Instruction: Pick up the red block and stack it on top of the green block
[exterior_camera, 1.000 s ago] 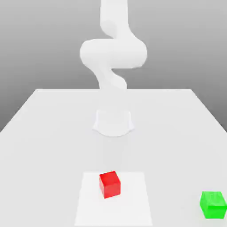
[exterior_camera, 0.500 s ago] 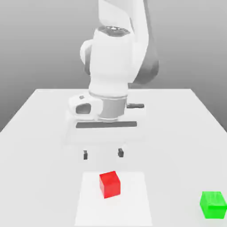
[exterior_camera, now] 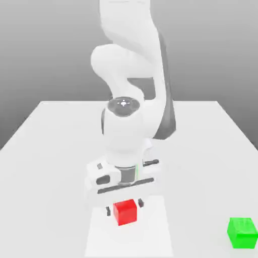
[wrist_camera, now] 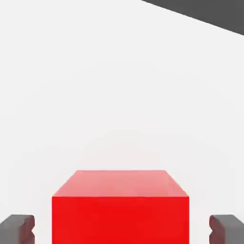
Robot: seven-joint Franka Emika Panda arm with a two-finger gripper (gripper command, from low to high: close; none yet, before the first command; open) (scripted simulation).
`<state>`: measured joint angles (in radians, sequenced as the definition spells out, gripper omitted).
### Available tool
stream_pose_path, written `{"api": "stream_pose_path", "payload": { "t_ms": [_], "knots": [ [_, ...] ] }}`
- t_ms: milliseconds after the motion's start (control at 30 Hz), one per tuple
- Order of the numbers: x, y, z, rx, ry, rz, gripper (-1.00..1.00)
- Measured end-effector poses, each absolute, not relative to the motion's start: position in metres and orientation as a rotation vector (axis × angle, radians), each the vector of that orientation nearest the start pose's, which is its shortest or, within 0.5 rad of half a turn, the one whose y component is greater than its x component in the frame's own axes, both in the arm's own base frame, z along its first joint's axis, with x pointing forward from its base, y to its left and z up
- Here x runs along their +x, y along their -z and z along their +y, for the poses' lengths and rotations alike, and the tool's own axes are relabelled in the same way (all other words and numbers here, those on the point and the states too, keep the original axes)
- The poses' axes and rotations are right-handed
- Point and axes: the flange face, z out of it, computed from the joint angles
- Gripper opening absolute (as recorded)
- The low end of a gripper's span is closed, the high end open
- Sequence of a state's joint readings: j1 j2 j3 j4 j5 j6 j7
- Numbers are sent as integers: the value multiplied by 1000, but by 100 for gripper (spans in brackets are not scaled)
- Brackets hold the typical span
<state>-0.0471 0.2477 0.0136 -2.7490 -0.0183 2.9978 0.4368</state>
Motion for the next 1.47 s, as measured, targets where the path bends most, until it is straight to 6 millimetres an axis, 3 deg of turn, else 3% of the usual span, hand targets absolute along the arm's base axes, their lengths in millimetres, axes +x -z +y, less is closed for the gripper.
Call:
{"api": "stream_pose_path", "payload": {
  "t_ms": [167, 567, 900, 1167, 1300, 1333, 1467],
  "knots": [
    [383, -145, -11, -3061, 2, 705, -100],
    [388, -209, -5, -3056, 0, 717, -100],
    [438, -231, 138, -3039, -15, 730, -100],
    [445, -245, 259, -3032, -5, 805, -100],
    [445, -201, 274, -3031, 0, 816, -100],
    [444, -189, 274, -3032, 0, 816, 100],
    [444, -189, 274, -3032, 0, 816, 100]
  ]
}}
